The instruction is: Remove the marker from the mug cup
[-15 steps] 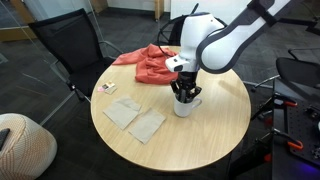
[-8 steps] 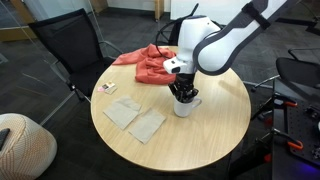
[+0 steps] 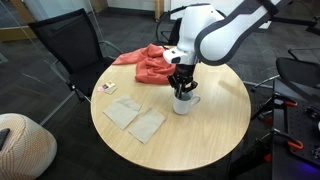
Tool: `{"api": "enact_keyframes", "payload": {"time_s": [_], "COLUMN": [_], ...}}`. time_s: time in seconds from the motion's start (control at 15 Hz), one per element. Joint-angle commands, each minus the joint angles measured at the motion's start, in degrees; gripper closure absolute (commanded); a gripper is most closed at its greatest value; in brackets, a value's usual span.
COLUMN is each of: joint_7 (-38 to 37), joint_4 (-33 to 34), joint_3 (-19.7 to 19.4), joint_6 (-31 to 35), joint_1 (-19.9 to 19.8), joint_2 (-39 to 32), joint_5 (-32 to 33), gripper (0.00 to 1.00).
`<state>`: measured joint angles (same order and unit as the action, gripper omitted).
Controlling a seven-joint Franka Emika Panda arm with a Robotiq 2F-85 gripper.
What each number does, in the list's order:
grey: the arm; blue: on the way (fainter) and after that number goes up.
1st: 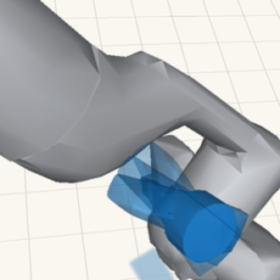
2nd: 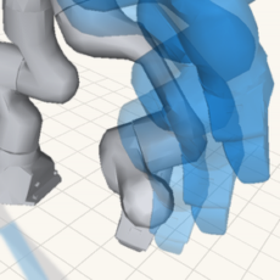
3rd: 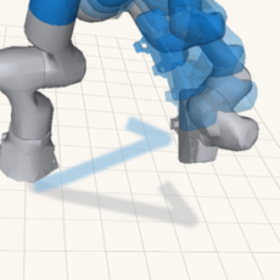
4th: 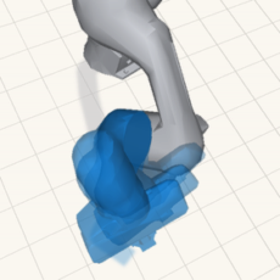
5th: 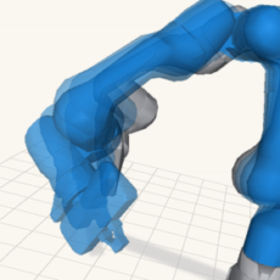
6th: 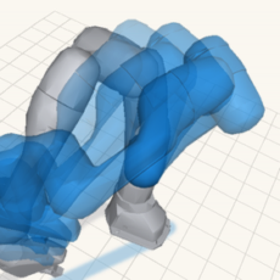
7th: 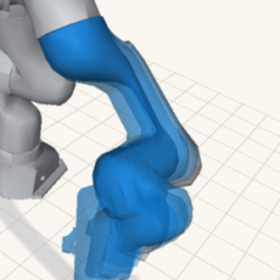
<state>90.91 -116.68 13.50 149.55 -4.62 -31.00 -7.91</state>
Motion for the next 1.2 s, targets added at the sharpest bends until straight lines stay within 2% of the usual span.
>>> {"api": "enact_keyframes", "payload": {"time_s": [0.0, 0.27, 0.47, 0.6, 0.93, 1.13], "joint_7": [0.1, 1.3, 2.0, -0.2, -4.8, -8.8], "joint_4": [-3.9, -5.9, -8.0, -9.5, -11.9, -12.8], "joint_3": [1.7, 2.7, 1.7, -0.7, -7.5, -11.1], "joint_6": [-1.9, -4.1, -4.8, -4.8, -6.6, -7.2], "joint_1": [-2.5, -3.8, -3.5, -2.2, -0.9, -1.1], "joint_2": [7.8, 15.2, 21.4, 24.6, 27.3, 25.9], "joint_5": [-2.0, -7.1, -12.1, -12.9, -7.5, -1.3], "gripper": [0.97, 0.97, 0.97, 0.97, 0.97, 0.97]}}
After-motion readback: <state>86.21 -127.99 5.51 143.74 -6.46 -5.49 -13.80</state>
